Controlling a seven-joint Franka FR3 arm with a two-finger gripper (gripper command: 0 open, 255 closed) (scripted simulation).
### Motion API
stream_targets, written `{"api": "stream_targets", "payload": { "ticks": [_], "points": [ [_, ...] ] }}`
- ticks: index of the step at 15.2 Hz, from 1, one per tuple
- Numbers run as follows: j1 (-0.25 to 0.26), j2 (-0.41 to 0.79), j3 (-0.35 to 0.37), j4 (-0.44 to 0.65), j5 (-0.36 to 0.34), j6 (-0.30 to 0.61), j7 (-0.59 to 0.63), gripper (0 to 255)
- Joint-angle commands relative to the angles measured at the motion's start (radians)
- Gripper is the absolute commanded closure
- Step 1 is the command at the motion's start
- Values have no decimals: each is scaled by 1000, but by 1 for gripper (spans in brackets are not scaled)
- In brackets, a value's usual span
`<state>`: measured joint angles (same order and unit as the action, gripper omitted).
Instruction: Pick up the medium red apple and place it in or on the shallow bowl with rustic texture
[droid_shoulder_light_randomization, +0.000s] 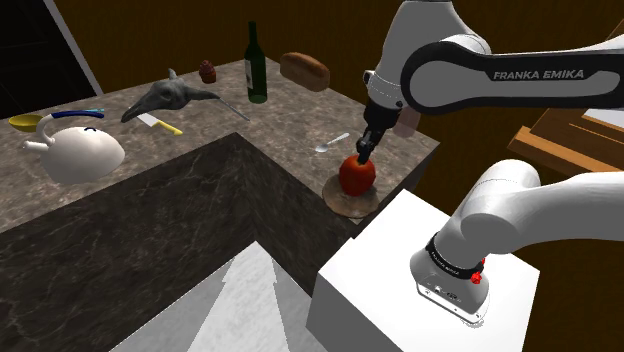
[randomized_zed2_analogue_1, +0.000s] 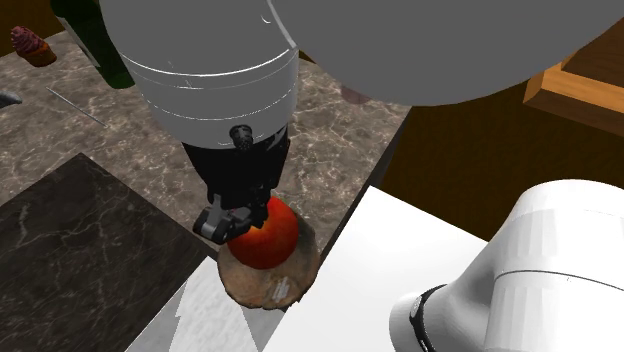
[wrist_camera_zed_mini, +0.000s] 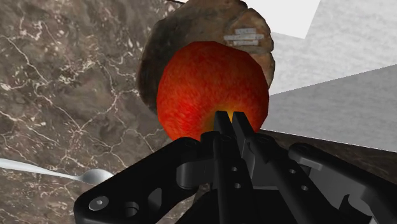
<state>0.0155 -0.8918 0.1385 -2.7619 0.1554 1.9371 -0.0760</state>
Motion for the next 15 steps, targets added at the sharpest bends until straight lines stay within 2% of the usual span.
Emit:
{"api": "stream_targets", "payload": {
  "ticks": [1,3,4,9,13,15],
  "points": [
    [0,0,0,0,0,1,0,255],
    [0,0,0,0,0,1,0,255],
    [0,0,0,0,0,1,0,0],
    [0,0,0,0,0,1,0,0],
    [-8,-19,-18,117,-17,-135,2,0],
    [-8,-19,-18,117,-18,-135,3,0]
  ]
}}
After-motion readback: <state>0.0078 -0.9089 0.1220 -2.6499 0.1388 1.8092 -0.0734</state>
